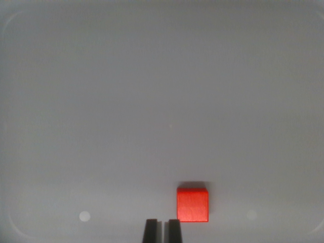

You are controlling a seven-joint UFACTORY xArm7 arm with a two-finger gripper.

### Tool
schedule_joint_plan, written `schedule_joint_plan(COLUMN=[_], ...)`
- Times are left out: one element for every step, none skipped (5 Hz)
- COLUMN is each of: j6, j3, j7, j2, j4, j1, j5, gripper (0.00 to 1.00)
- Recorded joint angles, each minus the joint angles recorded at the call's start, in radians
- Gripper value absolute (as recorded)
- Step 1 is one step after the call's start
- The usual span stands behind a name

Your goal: Reach red block

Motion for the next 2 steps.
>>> schedule_joint_plan(j6=[-0.031,-0.031], j3=[-0.001,-0.001], j7=[0.0,0.0], j2=[0.002,0.002], j4=[-0.029,-0.029], j1=[-0.0017,-0.0017], j5=[-0.0015,-0.0015], gripper=[0.0,0.0])
